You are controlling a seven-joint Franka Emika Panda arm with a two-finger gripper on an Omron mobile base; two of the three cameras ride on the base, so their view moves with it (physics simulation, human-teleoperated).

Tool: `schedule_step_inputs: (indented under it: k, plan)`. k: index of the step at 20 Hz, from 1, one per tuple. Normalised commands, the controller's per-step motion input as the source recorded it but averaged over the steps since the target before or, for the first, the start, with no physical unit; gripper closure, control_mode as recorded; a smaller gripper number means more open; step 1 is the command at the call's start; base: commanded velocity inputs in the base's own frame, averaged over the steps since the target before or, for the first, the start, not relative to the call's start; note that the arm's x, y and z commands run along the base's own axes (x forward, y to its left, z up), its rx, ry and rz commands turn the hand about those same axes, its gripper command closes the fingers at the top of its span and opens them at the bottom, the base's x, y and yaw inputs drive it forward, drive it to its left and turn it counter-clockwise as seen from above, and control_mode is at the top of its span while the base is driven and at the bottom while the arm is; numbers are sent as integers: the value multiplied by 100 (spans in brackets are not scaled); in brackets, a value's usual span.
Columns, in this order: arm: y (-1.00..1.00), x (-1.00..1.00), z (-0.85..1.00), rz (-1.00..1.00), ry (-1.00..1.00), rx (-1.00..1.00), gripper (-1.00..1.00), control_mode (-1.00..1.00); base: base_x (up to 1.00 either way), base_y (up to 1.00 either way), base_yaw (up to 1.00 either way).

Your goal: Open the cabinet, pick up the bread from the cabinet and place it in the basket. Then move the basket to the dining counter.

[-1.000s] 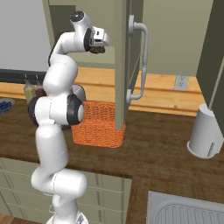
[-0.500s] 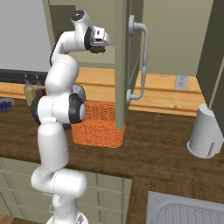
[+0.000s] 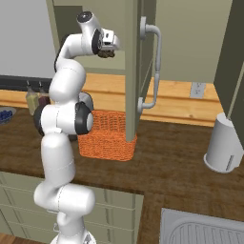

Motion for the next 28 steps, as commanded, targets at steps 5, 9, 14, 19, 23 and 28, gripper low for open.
schedule_step_inputs:
  k: [5, 9, 14, 19, 23, 28]
  plan:
    - [-3, 0, -39, 0, -20, 1, 100, -100, 0, 0, 0]
    - [0, -14, -2, 0, -11, 0, 100, -100, 0, 0, 0]
    - [-1, -90, 13, 0, -13, 3, 100, -100, 0, 0, 0]
    - [0, -100, 18, 0, -7, 2, 100, -100, 0, 0, 0]
    - [0, -100, 24, 0, -5, 2, 100, -100, 0, 0, 0]
    - [0, -100, 24, 0, -2, 1, 100, -100, 0, 0, 0]
